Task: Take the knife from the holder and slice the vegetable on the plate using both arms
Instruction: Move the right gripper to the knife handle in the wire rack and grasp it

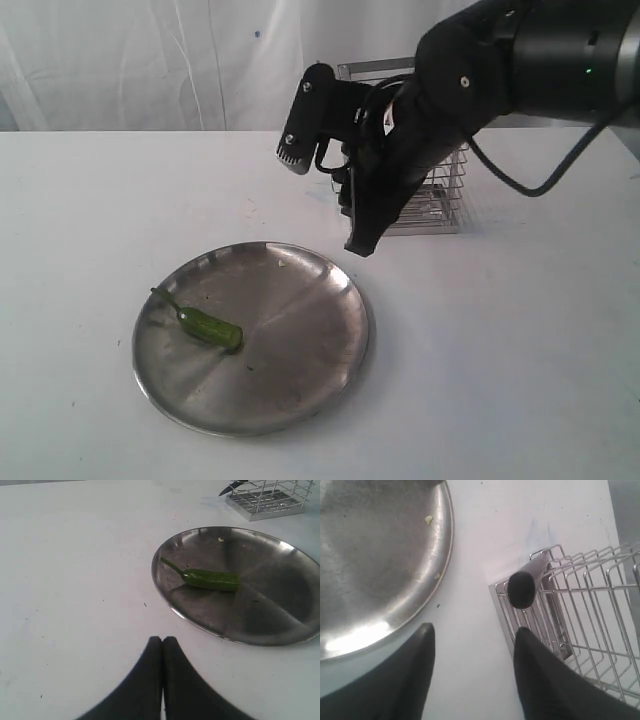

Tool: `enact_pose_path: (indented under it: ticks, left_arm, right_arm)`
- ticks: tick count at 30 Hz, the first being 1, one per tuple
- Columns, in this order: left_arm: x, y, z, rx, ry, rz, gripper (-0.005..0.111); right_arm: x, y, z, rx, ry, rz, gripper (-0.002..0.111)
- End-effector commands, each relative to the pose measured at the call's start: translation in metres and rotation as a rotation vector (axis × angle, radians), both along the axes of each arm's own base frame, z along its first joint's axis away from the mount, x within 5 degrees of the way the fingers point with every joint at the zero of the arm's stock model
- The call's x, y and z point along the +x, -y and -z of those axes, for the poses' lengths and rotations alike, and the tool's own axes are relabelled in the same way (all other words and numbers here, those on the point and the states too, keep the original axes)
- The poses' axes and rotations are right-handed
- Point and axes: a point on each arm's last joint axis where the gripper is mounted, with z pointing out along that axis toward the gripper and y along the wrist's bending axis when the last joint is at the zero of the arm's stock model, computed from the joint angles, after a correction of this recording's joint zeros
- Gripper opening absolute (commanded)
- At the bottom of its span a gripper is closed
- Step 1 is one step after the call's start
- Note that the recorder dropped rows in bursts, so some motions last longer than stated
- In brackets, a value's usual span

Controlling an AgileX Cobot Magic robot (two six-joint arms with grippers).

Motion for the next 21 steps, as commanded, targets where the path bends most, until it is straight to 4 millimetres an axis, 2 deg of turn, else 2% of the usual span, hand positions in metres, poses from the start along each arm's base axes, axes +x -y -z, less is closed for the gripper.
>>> enact_pose_path:
  ticks: [1, 9, 21]
  left_arm:
    - [0.000, 0.000, 0.001, -0.002, 0.003, -0.003, 0.000]
    - [0.000, 0.000, 0.001, -0.002, 0.003, -0.003, 0.000]
    - [0.000, 0.000, 0.001, -0.002, 0.003, -0.003, 0.000]
  right_arm:
    - [0.008, -0.007, 0.004, 0.009, 0.048, -0.026, 0.047]
    - [0.020, -0.016, 0.011, 0.040, 0.097, -0.042, 0.046]
    - [0.041, -0.022, 0.033, -0.091, 0.138, -0.068, 0.046]
